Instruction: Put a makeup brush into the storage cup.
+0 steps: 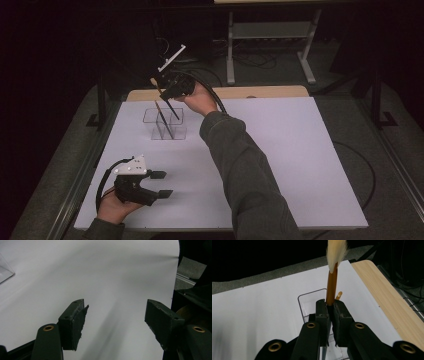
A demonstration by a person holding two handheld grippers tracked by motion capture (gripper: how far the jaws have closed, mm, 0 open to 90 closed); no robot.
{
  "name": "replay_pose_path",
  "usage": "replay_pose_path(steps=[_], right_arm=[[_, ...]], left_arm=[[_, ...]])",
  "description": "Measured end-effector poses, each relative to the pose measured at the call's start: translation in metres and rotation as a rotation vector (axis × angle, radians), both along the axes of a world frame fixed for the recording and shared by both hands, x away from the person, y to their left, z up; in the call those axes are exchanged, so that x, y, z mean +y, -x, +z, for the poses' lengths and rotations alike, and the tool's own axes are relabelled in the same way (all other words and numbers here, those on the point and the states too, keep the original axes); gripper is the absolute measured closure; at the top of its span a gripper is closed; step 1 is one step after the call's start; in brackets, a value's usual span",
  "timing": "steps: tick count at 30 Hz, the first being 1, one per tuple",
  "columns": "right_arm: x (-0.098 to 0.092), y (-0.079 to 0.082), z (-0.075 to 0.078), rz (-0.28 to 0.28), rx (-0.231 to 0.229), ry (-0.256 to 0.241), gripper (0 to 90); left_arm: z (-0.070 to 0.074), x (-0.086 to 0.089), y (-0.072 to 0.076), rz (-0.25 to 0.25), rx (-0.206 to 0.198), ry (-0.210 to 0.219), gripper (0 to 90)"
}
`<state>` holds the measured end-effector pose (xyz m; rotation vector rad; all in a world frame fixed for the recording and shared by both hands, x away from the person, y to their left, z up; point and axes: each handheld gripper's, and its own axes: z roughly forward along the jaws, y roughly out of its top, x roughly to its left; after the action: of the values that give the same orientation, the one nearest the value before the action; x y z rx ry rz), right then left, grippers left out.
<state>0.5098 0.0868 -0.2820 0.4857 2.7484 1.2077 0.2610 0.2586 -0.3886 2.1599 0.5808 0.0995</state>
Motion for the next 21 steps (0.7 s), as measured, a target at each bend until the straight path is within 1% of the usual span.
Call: replay_pose_path(steps=[4, 5, 9, 10, 16, 18, 19, 21], right_arm=[[0.0023, 0.0003, -0.0021, 0.001, 0.003, 0.006, 82.7], [0.0026, 0.0008, -0.0023, -0.004, 0.010, 0.008, 82.7], [0.0032, 0.0000, -0.0044, -0.001, 0.003, 0.013, 82.7], [0.0032, 0.0004, -0.0047, -0.005, 0.010, 0.015, 82.7], [0.0039, 0.0007, -0.0069, -0.006, 0.016, 0.016, 82.7], [0.0045, 0.0002, -0.0080, 0.000, 0.009, 0.016, 82.7], [0.0049, 0.0005, -0.0084, 0.000, 0.013, 0.019, 82.7], [0.0050, 0.0007, -0.0092, -0.004, 0.017, 0.021, 82.7]], left_arm=[[0.0003, 0.0000, 0.0000, -0.005, -0.003, 0.001, 31.9], [0.0002, 0.0000, -0.0001, -0.004, -0.003, 0.001, 31.9], [0.0004, 0.0005, -0.0001, -0.003, -0.003, 0.001, 31.8], [0.0005, 0.0006, 0.0001, -0.002, -0.001, 0.001, 31.7], [0.0008, 0.0008, 0.0000, -0.002, -0.003, -0.001, 31.8], [0.0008, 0.0012, -0.0001, -0.001, -0.003, -0.004, 31.8], [0.0005, 0.0008, 0.0002, 0.003, 0.000, 0.004, 31.8], [0.0005, 0.0010, 0.0002, 0.004, 0.000, 0.006, 31.8]])
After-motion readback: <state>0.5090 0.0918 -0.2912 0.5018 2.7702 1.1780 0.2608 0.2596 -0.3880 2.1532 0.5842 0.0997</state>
